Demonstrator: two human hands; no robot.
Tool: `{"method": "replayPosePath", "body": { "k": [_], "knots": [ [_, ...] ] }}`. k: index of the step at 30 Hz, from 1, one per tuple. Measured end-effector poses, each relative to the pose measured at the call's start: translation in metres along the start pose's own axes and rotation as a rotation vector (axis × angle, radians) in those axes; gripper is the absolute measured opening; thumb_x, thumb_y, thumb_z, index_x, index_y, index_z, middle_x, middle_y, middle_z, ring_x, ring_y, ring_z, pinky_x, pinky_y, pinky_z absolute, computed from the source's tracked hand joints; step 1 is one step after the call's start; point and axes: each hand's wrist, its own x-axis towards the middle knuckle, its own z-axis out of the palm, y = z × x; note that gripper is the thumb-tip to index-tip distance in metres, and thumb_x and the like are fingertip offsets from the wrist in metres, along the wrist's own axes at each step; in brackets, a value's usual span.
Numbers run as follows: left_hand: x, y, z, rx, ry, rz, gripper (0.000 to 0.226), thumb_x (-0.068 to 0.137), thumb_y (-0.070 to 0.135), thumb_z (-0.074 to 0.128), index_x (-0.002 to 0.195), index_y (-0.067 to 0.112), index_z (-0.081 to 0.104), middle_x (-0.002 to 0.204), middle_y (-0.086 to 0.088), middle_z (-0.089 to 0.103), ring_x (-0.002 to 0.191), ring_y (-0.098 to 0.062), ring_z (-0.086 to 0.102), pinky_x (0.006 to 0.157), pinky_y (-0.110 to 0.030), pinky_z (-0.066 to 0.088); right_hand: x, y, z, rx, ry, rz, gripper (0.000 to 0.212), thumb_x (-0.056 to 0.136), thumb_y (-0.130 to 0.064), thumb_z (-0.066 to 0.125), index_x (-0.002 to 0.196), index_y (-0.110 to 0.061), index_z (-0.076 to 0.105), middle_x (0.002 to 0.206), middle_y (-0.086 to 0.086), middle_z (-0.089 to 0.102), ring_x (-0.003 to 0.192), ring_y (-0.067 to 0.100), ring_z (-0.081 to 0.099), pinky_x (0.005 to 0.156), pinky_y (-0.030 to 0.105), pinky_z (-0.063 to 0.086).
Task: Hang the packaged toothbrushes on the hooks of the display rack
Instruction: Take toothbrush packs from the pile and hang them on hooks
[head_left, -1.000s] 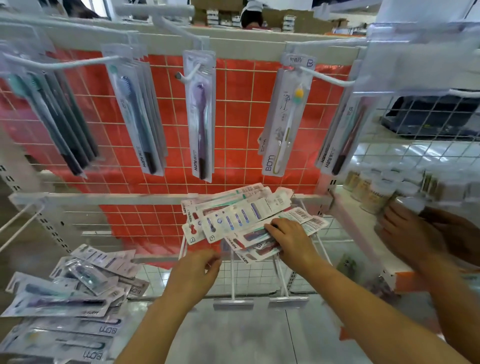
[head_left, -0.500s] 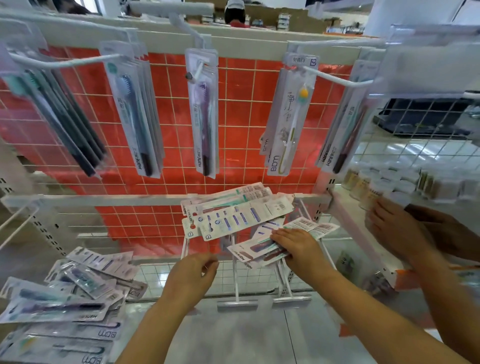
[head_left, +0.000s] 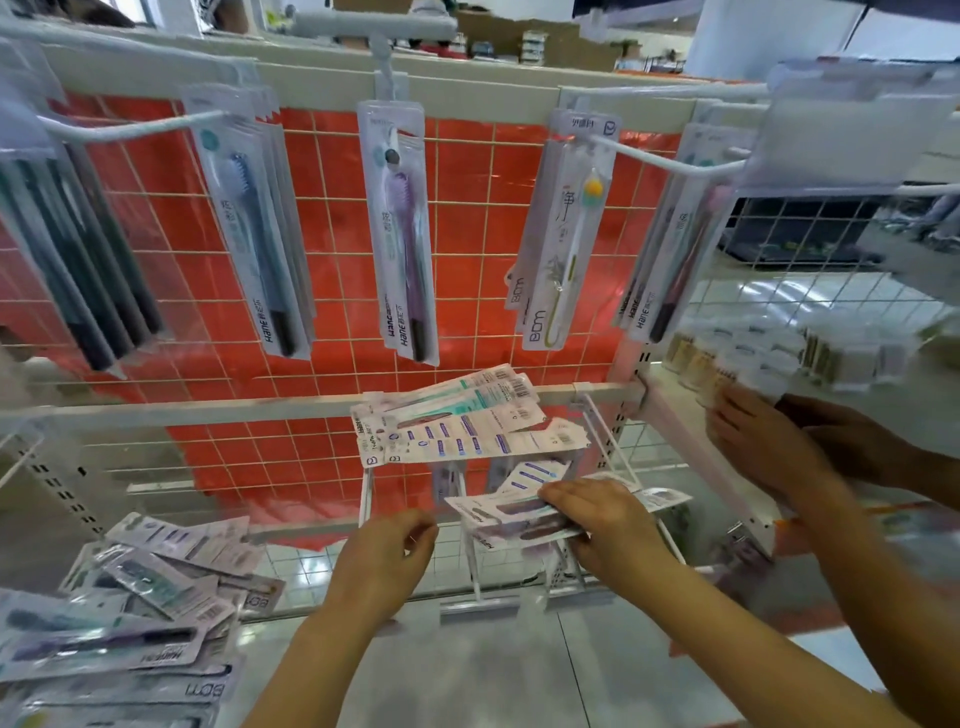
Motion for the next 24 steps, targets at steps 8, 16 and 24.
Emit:
{"method": "replayPosePath", "body": {
  "k": [8,16,24],
  "knots": [
    [-0.004,0.006,-0.001,0.056,-0.036,-0.069,0.020,0.091,0.019,0.053,0.104,0.019,0.066,0.100,0.001,0.069,0.087,-0.018,0.060,0.071,-0.025,0.044,0.010,-0.037,-0.001,-0.091,-0.088,0.053,0.055,0.034,-0.002,0.080,0.087,-0.012,0.072,0.079,0.001,0.072,0.068,0.025,0.068,0.052,0.032,0.054],
    [-0.010,0.008,-0.012,-0.026,0.155,-0.140,0.020,0.081,0.001,0.057,0.098,0.010,0.064,0.091,-0.006,0.062,0.081,-0.026,0.057,0.057,-0.023,0.035,0.027,-0.077,0.005,-0.162,-0.189,0.086,0.052,0.019,-0.015,0.084,0.070,-0.019,0.072,0.057,-0.005,0.063,0.049,0.016,0.059,0.043,0.023,0.045],
    [-0.019,-0.008,-0.030,0.052,0.267,-0.131,0.019,0.072,-0.010,0.063,0.084,0.003,0.067,0.088,-0.016,0.062,0.080,-0.033,0.058,0.057,-0.026,0.033,0.035,-0.106,0.008,-0.111,-0.257,0.119,0.056,0.016,-0.022,0.083,0.071,-0.023,0.073,0.057,-0.008,0.064,0.051,0.014,0.060,0.049,0.022,0.047]
  ]
}}
